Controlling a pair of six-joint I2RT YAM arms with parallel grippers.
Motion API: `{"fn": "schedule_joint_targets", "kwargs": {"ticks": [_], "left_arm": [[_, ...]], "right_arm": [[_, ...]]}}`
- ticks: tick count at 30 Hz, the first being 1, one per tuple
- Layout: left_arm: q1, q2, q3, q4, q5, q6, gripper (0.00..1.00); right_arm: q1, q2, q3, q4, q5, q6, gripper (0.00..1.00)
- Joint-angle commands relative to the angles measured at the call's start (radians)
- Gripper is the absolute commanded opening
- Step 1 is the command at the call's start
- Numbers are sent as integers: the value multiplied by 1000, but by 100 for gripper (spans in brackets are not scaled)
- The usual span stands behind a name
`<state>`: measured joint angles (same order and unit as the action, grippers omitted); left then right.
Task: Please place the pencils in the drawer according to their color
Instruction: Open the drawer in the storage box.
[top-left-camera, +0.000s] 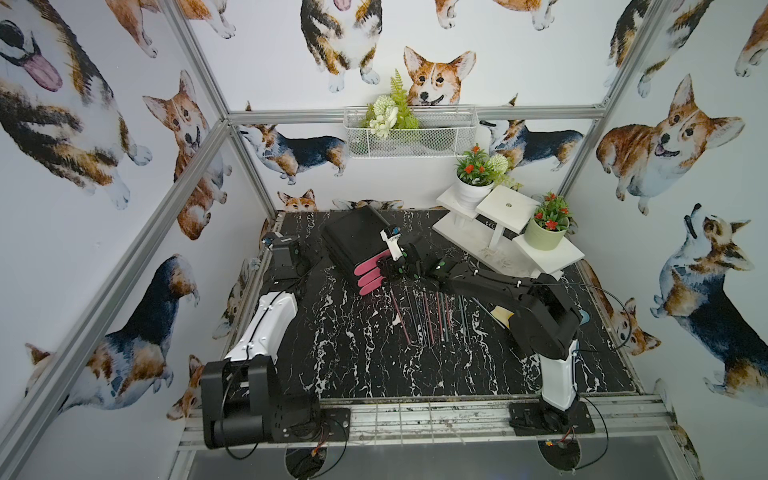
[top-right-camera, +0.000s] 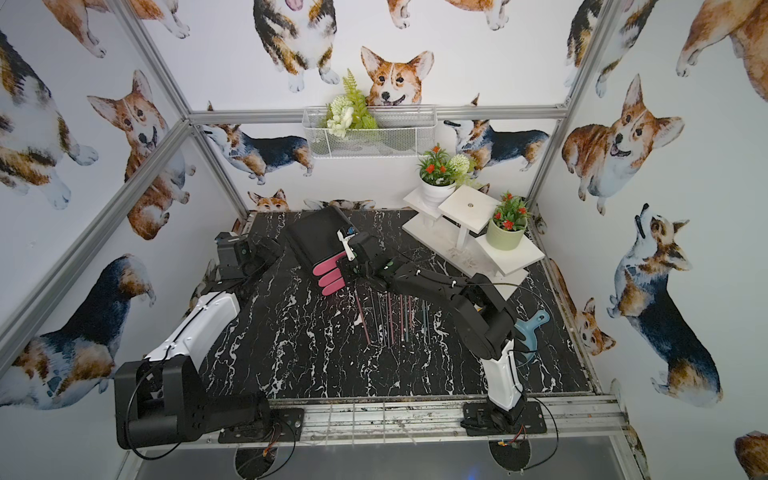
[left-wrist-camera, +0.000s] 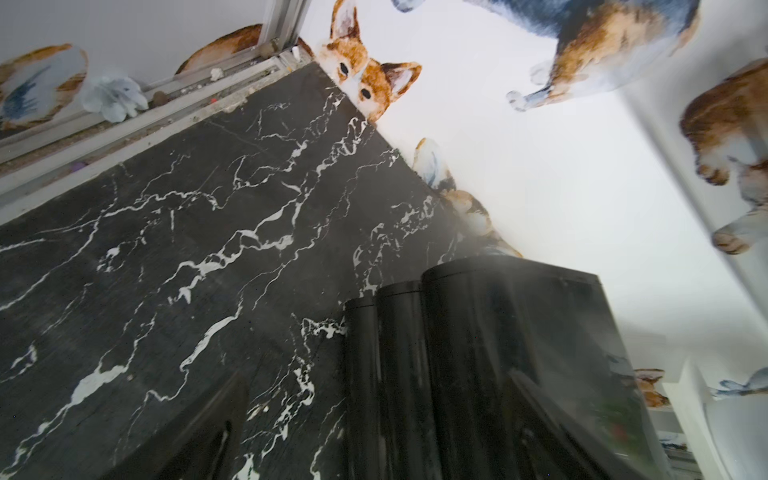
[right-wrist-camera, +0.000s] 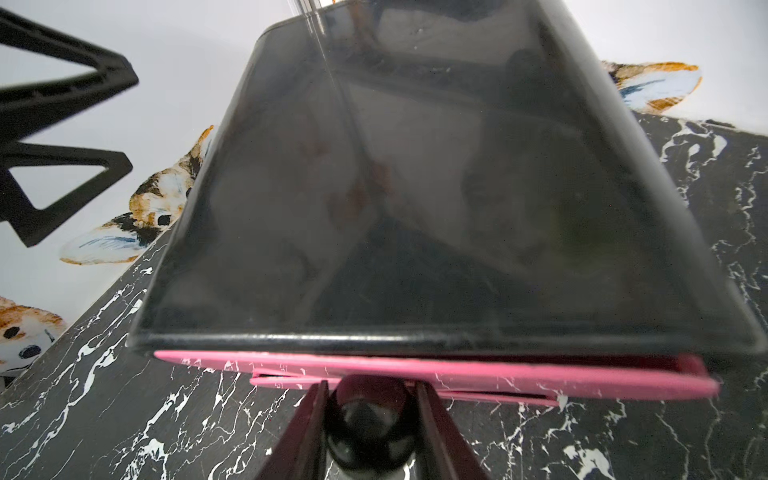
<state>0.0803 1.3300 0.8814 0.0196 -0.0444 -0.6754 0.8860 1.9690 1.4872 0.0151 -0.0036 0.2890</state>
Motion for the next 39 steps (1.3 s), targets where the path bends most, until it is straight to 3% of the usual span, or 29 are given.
{"fn": "schedule_joint_targets", "kwargs": {"ticks": [1, 5, 19, 39], "left_arm": [[1, 12, 10, 5, 27, 9, 100], [1, 24, 18, 5, 38, 10, 100], [1, 43, 34, -7, 44, 16, 100], [1, 31, 37, -20, 34, 23, 100]], "right_arm": [[9, -22, -18, -24, 3, -10, 4], [13, -45, -36, -29, 12, -10, 0], [40, -196, -204, -15, 68, 42, 0], [72, -286, -323, -9, 90, 63, 0]]}}
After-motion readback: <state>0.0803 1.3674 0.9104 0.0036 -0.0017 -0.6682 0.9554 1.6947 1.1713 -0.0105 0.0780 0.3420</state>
